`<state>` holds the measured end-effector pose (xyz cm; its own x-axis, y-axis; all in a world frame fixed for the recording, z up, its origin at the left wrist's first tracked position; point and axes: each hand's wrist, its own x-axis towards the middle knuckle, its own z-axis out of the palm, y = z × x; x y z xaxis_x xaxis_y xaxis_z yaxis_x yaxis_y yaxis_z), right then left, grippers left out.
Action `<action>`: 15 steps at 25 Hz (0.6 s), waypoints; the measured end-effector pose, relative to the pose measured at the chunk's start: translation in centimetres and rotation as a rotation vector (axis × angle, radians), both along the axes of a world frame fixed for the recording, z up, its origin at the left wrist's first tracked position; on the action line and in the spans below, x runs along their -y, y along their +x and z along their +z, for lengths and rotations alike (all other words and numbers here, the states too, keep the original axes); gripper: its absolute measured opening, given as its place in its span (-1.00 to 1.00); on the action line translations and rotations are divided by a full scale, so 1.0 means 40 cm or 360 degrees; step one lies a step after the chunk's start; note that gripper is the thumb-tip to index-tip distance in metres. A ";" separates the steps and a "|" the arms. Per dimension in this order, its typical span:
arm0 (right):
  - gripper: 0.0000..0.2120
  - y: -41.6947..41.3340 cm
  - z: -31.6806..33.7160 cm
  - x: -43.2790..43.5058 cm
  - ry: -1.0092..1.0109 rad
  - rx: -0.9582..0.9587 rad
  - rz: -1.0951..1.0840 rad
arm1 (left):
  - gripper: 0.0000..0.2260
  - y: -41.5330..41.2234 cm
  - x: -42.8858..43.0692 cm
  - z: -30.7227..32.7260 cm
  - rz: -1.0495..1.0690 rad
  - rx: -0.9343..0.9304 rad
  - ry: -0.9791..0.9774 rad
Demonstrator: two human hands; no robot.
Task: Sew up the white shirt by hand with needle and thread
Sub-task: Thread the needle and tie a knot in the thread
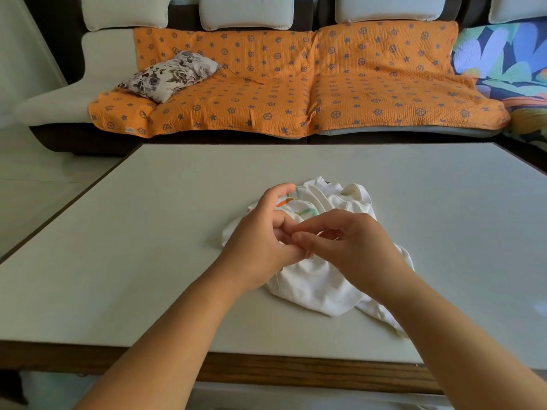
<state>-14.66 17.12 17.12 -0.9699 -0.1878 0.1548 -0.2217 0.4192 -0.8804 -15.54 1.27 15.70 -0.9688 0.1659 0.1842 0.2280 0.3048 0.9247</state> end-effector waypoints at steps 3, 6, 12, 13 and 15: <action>-0.91 -0.007 0.000 0.003 0.0039 -0.0025 -0.0004 | -0.38 -0.001 -0.002 -0.002 -0.0019 0.0070 0.0025; -0.89 -0.017 0.002 -0.004 -0.0153 -0.0039 -0.0044 | -0.57 -0.002 -0.002 0.000 -0.0120 0.0314 0.0258; -0.88 -0.035 0.019 -0.037 -0.0576 0.0138 -0.0048 | -0.88 0.005 -0.017 -0.016 -0.0216 0.0487 0.0351; -0.89 -0.035 0.022 -0.040 -0.0605 0.0128 -0.0053 | -0.90 0.004 -0.018 -0.017 -0.0211 0.0478 0.0352; -0.90 -0.037 0.027 -0.044 -0.0651 0.0088 -0.0085 | -0.92 0.004 -0.020 -0.019 -0.0202 0.0471 0.0368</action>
